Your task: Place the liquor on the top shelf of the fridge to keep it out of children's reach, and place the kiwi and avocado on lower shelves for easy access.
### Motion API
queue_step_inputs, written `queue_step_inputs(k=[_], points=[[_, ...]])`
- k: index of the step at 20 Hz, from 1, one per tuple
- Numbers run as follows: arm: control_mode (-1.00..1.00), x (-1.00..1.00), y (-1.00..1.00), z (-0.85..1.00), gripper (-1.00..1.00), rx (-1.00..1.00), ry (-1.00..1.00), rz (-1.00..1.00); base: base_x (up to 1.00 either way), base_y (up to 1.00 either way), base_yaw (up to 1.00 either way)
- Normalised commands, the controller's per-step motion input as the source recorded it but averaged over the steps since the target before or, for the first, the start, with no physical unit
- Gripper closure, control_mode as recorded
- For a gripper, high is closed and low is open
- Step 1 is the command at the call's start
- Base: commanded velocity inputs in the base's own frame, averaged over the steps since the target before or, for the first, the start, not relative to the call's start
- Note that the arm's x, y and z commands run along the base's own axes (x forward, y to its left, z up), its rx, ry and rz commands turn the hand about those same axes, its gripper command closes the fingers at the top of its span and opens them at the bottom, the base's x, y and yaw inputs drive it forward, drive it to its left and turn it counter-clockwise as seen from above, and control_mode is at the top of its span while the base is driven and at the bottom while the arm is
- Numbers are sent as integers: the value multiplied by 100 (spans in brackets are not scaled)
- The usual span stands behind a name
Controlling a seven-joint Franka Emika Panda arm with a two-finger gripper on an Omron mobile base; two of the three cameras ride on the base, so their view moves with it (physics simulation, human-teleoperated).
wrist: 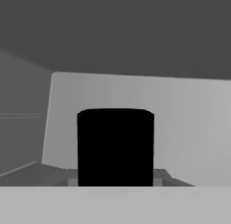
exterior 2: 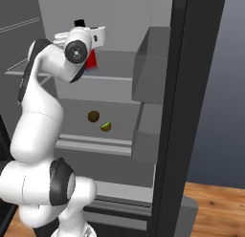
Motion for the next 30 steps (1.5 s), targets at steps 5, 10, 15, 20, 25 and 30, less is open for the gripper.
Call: queue_step_inputs(k=[5,10,15,20,25,30], points=[[-100,40,0,-31,100,0,0,0,0,0,0],[-100,38,0,-20,100,0,0,0,0,0,0],[-100,38,0,-18,100,0,0,0,0,0,0],[-100,39,0,-12,100,0,0,0,0,0,0],[-100,35,0,-2,100,0,0,0,0,0,0],[-100,33,0,0,-100,0,0,0,0,0,0]])
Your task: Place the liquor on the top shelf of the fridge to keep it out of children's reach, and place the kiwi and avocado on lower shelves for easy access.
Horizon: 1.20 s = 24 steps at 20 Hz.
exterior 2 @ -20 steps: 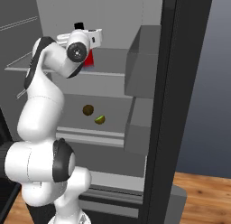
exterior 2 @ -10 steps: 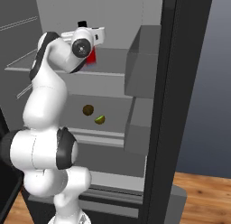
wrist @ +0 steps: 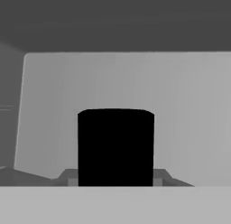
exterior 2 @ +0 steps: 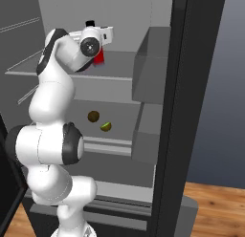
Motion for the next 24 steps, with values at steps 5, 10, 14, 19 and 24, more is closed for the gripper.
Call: queue_step_inputs(k=[5,10,14,19,24], points=[[-100,11,0,0,-100,0,-3,0,0,0,0],[-100,0,0,0,-100,0,-4,0,0,0,0],[-100,0,-5,0,-100,0,0,0,0,0,0],[-100,-10,-9,0,-100,0,0,-4,0,0,0],[-100,-12,-14,0,-100,0,0,-6,0,0,0]])
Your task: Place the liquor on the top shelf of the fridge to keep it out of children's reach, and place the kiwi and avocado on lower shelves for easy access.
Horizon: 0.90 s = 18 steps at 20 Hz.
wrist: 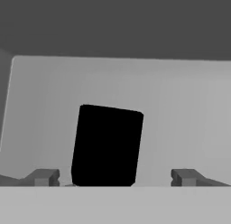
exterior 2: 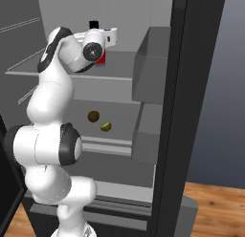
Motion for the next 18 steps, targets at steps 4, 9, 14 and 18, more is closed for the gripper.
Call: queue_step_inputs(k=[4,9,14,18], points=[[-100,-40,-12,0,-100,0,0,-6,0,0,0],[-100,-51,-8,0,-100,0,2,-7,0,0,0],[-100,-48,-1,0,-100,-2,4,-6,0,0,0],[-100,-20,0,3,-100,-3,7,-5,0,0,0]])
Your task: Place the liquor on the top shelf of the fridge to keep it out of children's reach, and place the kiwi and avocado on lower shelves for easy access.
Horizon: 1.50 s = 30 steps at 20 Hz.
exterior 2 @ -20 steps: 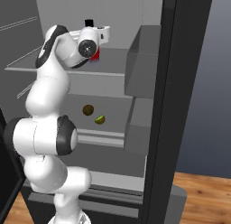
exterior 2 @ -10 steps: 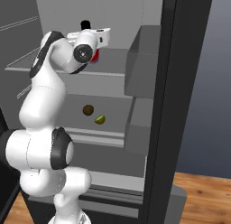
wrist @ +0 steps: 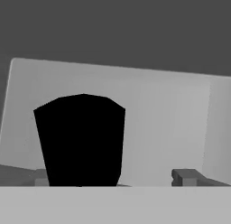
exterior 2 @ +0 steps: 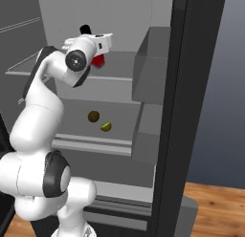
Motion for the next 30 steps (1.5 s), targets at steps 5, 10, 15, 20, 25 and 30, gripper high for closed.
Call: queue_step_inputs(k=[5,10,15,20,25,30], points=[[-100,2,0,15,-100,-1,13,-7,0,0,0],[-100,13,0,13,-100,0,15,-8,0,0,0],[-100,15,0,3,-100,0,14,-7,0,0,0],[-100,0,0,0,-100,-1,8,-6,0,0,0],[-100,-15,0,3,-100,0,3,-5,0,0,0],[-100,-11,0,0,-100,0,4,-4,0,0,0]])
